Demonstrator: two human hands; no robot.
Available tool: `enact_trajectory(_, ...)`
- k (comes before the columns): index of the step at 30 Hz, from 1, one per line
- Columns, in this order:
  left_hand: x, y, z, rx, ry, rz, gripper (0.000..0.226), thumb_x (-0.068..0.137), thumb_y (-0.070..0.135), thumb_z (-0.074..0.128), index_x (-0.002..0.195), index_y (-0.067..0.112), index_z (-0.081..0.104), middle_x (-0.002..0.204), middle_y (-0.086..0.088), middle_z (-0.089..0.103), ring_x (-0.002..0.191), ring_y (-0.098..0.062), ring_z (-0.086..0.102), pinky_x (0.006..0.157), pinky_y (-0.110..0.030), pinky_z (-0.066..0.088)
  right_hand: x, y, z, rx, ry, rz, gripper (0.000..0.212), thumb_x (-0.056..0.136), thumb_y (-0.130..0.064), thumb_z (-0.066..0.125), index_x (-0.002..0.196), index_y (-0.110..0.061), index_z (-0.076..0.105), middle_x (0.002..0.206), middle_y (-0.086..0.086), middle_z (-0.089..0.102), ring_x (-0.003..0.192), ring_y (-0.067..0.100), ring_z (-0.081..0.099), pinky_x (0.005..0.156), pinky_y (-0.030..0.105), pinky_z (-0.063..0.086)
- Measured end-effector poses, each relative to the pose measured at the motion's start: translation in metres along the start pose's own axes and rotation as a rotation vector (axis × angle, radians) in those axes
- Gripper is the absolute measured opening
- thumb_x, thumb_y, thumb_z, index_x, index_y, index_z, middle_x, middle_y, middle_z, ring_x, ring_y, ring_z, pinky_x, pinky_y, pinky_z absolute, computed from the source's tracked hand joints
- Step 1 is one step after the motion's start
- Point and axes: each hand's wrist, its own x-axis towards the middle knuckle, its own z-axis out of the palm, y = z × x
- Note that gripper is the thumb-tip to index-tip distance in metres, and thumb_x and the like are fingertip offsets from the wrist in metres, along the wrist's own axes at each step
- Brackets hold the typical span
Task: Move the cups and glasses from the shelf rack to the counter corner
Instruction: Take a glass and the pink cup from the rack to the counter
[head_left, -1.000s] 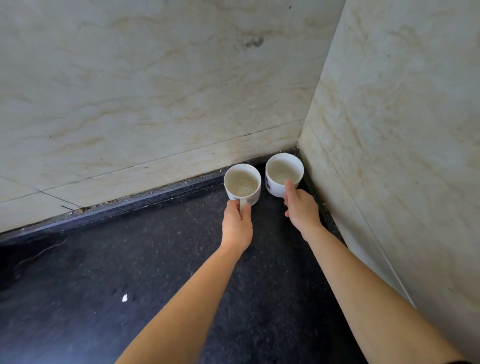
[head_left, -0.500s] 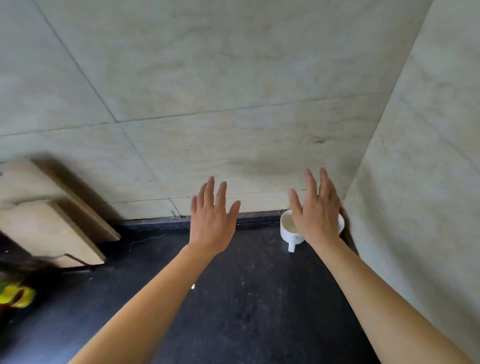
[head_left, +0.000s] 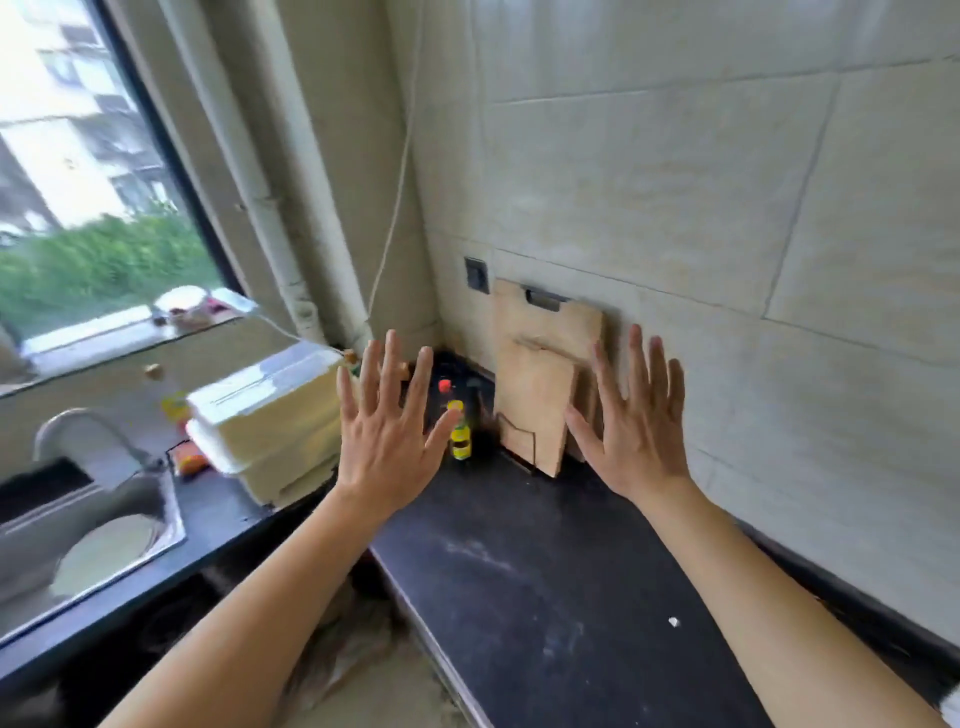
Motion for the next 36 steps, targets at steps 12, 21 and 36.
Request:
enact_trajectory(12,-0.208,-0.407,-0.175,0.337,0.009,-0.523,0.072,0.096,0.063,0.024,0.157,0.024,0.028,0.167,-0.017,0.004,0.153,-0.040,0.003,0.117,-0.068,0.004,0.064,-0.505,0.088,0.350,0.060,-0.510,0.077,0.097,-0.060,0.042,0.160,-0.017,0.028,0.168,0.022,0.011,0.154,0.043,0.010,0.123,0.060,0.007)
enact_trajectory(21,-0.392,-0.591,-0.261,0.486,0.007,-0.961,0.076,0.095,0.065,0.019,0.160,0.026,0.011,0.168,-0.011,-0.008,0.154,-0.029,-0.008,0.120,-0.056,-0.009,0.007,-0.829,0.130,0.542,-0.125,-0.852,0.082,0.095,-0.062,0.043,0.162,-0.024,0.015,0.169,0.019,0.007,0.154,0.041,0.012,0.123,0.059,0.011)
enact_trajectory(36,-0.470,-0.881,-0.271,0.573,-0.085,-1.355,0.075,0.097,0.063,0.015,0.160,0.026,0.003,0.168,-0.008,-0.011,0.154,-0.025,-0.012,0.122,-0.055,-0.003,0.019,-1.172,0.258,0.801,-0.324,-1.046,0.080,0.096,-0.056,0.053,0.161,-0.018,0.023,0.168,0.020,0.010,0.153,0.042,0.018,0.119,0.056,0.027)
